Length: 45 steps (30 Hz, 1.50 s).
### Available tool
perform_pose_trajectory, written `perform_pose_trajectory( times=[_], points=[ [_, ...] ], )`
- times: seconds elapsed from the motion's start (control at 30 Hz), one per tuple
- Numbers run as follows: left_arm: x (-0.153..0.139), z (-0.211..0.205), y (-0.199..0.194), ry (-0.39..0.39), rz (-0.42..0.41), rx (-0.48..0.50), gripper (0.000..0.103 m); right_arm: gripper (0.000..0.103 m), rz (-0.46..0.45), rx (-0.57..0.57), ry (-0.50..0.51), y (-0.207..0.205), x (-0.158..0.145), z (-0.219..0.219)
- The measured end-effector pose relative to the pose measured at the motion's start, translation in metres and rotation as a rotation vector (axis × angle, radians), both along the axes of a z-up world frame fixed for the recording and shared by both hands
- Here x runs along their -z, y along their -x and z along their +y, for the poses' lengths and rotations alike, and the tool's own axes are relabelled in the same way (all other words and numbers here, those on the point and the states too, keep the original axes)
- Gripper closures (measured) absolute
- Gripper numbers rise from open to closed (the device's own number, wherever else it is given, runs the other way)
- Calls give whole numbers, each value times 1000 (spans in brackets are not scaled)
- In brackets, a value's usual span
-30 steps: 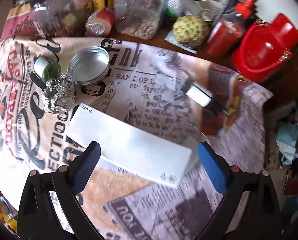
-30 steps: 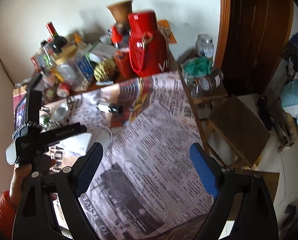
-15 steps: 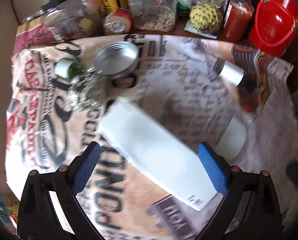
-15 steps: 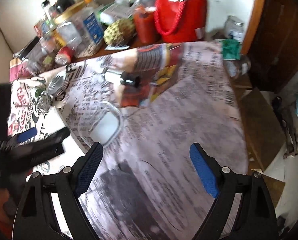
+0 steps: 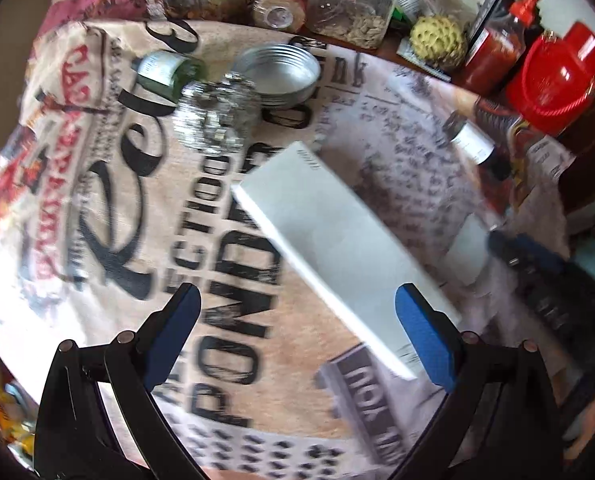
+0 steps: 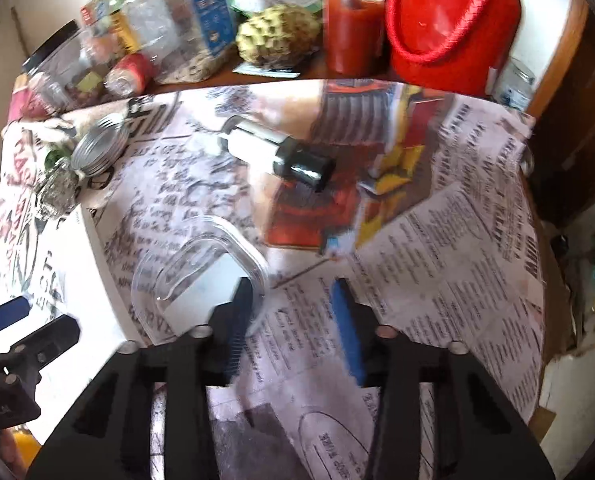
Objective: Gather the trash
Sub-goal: 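Grasp the white paper box with the left tool while the right tool grasps the clear plastic lid, then carry the white box and clear lid with both tools over the white bowl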
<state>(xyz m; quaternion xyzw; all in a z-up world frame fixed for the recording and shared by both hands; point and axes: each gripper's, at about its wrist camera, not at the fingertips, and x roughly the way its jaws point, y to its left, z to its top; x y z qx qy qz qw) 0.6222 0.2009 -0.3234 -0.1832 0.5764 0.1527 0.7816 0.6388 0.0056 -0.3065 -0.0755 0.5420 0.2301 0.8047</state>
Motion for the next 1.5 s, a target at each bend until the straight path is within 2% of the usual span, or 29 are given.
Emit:
perform_pose_trajectory(
  times=[0.13,0.17,0.2,0.23,0.3,0.43,0.5,0.67,0.7,0.8,0.87,1.07,1.27,1.5],
  points=[
    [12,-14,-21,69,-1,-19,5,81,-7,2,-38,-3,-1,-7],
    [7,-24,-24,73,-4,-16,5,86,-2,4,-48,-4,-2,-10],
    [9,-29,-27,71,-6,-9,5,95,6,-3,-55,-6,-3,-12],
    [12,-34,-30,62,-3,3,5,97,26,-11,-69,-8,-3,-14],
    [14,-54,-35,23,5,38,5,98,43,-5,-66,-10,-4,-21],
    [19,-71,-36,-95,41,135,5,99,12,1,-9,-4,-8,-30],
    [21,-70,-30,-115,48,152,5,99,16,16,-7,0,-9,-36],
    [18,-45,0,-97,52,115,6,99,14,35,-9,12,-10,-42],
    [18,-37,4,-95,45,104,7,99,13,36,-11,13,-10,-41],
    [12,-29,12,-104,9,101,28,99,21,31,-24,13,-8,-32],
    [5,-26,18,-108,-6,127,50,100,27,25,-25,13,-8,-27],
    [-25,-19,14,-61,-70,158,51,100,10,-3,-59,28,-28,-28],
    [-75,-40,23,-97,-162,190,52,100,-54,23,-117,48,-71,-61],
    [-129,-72,33,-135,-297,173,52,100,-168,59,-181,69,-121,-112]
  ],
)
